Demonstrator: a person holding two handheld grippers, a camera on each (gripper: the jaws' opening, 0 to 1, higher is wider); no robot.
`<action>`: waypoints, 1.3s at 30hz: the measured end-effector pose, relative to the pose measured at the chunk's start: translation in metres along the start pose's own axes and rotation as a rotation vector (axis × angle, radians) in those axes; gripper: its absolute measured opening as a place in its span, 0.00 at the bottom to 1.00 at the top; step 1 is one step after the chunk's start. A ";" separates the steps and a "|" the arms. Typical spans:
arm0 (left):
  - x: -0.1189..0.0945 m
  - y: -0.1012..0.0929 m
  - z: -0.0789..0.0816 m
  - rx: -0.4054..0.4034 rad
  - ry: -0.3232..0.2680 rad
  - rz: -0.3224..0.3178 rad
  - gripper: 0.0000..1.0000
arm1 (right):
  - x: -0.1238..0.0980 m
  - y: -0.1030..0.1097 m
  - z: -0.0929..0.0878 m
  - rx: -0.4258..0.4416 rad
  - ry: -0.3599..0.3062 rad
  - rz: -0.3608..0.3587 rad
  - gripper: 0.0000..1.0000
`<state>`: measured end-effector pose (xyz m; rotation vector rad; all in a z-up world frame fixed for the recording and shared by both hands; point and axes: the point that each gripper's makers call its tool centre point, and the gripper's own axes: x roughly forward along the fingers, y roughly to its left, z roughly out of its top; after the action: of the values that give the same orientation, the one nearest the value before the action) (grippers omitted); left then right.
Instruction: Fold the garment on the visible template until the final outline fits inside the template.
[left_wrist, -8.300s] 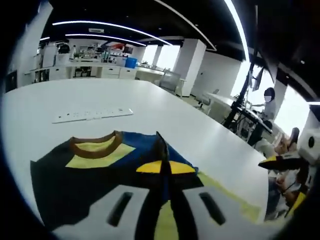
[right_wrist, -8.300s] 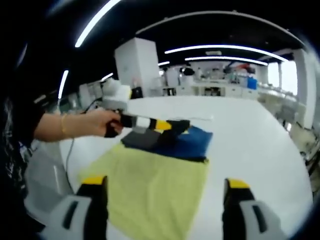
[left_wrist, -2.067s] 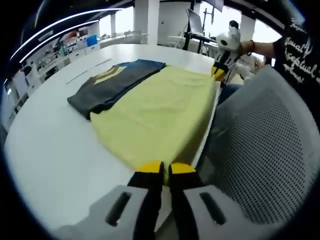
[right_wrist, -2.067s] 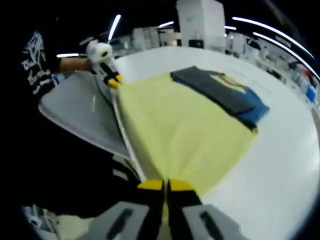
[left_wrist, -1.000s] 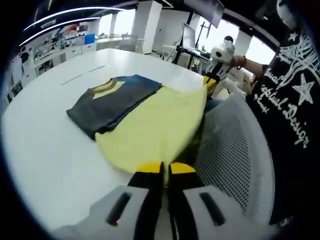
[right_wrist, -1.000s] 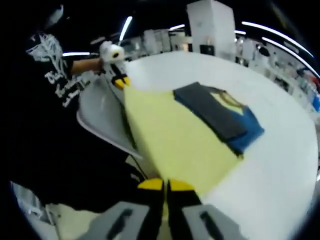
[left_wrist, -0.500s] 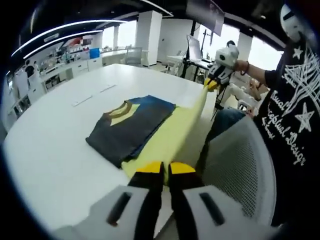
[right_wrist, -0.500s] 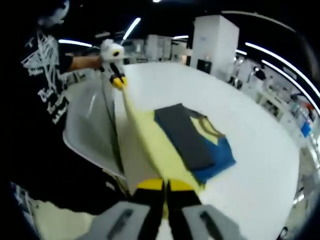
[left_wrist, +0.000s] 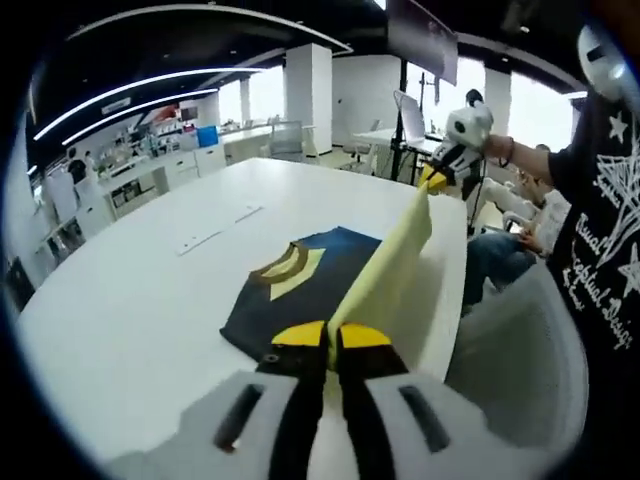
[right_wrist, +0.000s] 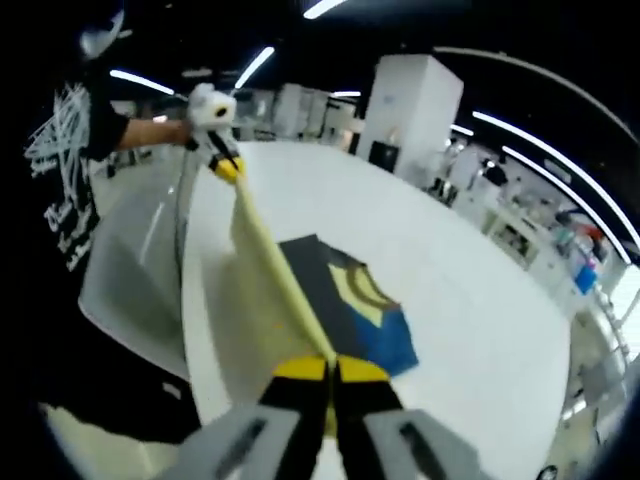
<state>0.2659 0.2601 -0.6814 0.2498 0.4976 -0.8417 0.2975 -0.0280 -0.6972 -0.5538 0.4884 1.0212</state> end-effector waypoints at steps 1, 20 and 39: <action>0.003 0.001 0.003 -0.003 -0.003 0.008 0.01 | 0.002 -0.005 0.001 0.000 -0.001 -0.007 0.00; 0.042 0.076 0.031 -0.046 -0.050 0.145 0.01 | 0.045 -0.079 0.018 -0.026 0.020 -0.179 0.00; 0.106 0.143 -0.022 -0.280 0.056 0.185 0.01 | 0.124 -0.118 -0.013 0.080 0.105 -0.147 0.00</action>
<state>0.4271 0.2926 -0.7520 0.0600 0.6277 -0.5777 0.4554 -0.0036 -0.7597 -0.5653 0.5709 0.8318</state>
